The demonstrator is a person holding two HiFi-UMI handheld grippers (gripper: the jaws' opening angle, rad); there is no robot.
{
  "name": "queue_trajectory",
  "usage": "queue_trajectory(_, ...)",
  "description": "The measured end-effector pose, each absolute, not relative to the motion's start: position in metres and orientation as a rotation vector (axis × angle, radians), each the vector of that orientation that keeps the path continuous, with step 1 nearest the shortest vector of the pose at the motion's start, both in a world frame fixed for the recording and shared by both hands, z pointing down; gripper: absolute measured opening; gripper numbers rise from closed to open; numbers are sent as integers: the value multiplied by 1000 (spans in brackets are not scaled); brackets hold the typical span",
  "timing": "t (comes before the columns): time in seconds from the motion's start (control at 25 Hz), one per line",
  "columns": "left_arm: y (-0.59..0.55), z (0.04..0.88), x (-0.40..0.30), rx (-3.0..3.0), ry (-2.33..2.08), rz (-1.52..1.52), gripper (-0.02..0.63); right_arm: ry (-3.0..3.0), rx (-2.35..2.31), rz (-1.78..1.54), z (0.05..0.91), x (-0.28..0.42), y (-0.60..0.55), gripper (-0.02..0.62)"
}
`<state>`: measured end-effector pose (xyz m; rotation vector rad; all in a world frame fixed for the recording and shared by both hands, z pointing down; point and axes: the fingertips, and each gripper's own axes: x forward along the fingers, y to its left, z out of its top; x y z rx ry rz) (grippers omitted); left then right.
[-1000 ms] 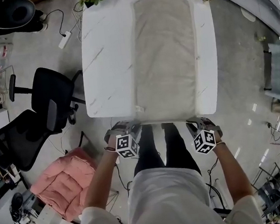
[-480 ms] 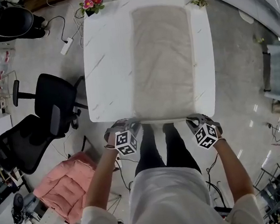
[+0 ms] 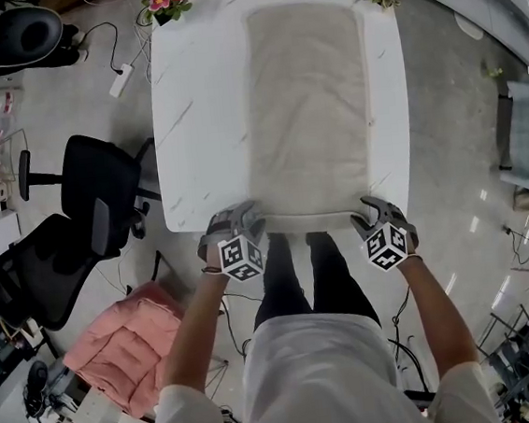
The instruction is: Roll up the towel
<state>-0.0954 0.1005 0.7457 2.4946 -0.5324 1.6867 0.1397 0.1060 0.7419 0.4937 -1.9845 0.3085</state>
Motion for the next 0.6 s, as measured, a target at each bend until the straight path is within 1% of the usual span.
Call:
queue_trajectory(0.2, 98, 747, -97, 2465, -556, 1620, 249, -1990, 518, 350, 747, 141, 103, 224)
queue_trajectory(0.6, 102, 716, -101, 2453, -588, 1482, 253, -2081, 630, 464, 699, 141, 96, 233)
